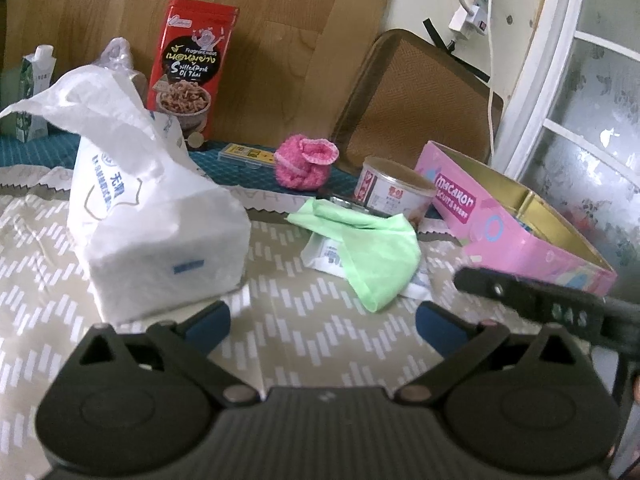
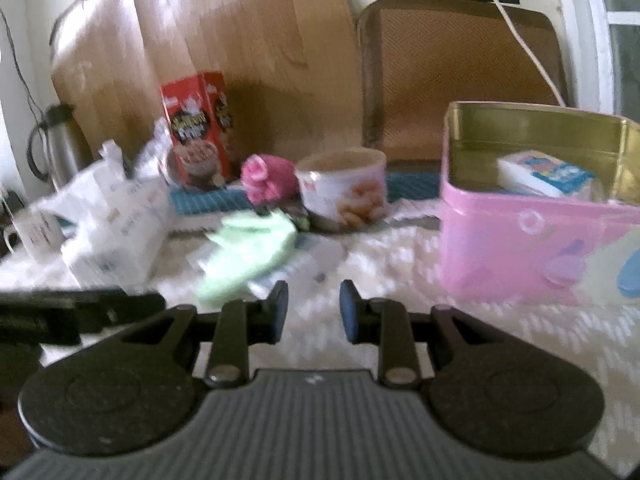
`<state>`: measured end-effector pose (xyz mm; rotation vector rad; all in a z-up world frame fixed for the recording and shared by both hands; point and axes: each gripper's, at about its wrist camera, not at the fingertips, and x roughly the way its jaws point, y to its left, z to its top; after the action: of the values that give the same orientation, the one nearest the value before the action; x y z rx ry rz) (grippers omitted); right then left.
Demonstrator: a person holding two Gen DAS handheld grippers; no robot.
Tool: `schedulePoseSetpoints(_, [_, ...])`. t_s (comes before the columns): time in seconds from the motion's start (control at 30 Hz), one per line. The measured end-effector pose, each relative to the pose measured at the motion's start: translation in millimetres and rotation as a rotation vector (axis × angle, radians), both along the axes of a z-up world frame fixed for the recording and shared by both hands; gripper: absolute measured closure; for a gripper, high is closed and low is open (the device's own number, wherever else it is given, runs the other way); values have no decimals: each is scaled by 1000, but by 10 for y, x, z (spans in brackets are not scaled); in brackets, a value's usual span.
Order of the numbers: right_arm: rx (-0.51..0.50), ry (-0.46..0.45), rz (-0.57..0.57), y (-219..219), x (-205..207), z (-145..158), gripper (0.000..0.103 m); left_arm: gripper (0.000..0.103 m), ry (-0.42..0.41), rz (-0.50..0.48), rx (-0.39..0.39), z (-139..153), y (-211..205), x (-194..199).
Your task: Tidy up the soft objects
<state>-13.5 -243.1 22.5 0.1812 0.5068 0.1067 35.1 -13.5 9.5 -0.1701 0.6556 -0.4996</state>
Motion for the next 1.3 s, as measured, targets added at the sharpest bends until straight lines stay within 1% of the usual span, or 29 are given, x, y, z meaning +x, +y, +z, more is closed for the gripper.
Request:
schedulePoseSetpoints(0.13, [-21,-25,22,135,163,121,72,1,5,-3,-23,-2,26,10])
schedulePoseSetpoints(0.23, [-33,-36,41,237,322,182,66,0,10,-5,-42,-6,42,18])
schedulePoseSetpoints(0.33, [-47,-17,48,312,516,169,65,0,15,-4,-58,-10,60,26])
schedulePoseSetpoints(0.43, [-64,24,62,365,681,96,65,0,16,-3,-65,-10,70,27])
schedulePoseSetpoints(0.47, [-65,43,71,376,723,66,68,0,17,-3,-65,-11,72,30])
schedulePoseSetpoints(0.5, [-68,50,75,374,734,45,76,0,17,-4,-67,-10,72,30])
schedulePoseSetpoints(0.53, [-81,48,73,391,732,34,81,0,18,-4,-68,-9,71,30])
schedulePoseSetpoints(0.57, [-96,46,73,405,722,34,91,0,19,-3,-70,-9,70,29])
schedulePoseSetpoints(0.6, [-100,44,73,412,708,42,95,0,19,-2,-70,-9,66,25])
schedulePoseSetpoints(0.67, [-106,29,74,410,666,74,97,0,20,-2,-72,-10,69,24])
schedulePoseSetpoints(0.8, [-146,-23,63,419,525,176,97,0,20,-3,-72,-13,72,27])
schedulePoseSetpoints(0.9, [-118,-56,46,348,375,292,97,0,20,-4,-72,-15,74,28])
schedulePoseSetpoints(1.07, [-75,-133,51,203,29,498,97,1,20,-5,-74,-17,73,28])
schedulePoseSetpoints(1.13, [-49,-146,72,149,-90,551,97,0,21,-5,-74,-18,72,30])
schedulePoseSetpoints(1.2, [-4,-151,116,90,-184,593,97,0,20,-5,-73,-19,72,31])
schedulePoseSetpoints(1.27, [31,-150,160,55,-250,614,94,0,20,-5,-73,-19,74,33])
schedulePoseSetpoints(1.3, [32,-152,165,62,-265,616,92,0,20,-6,-73,-19,74,32])
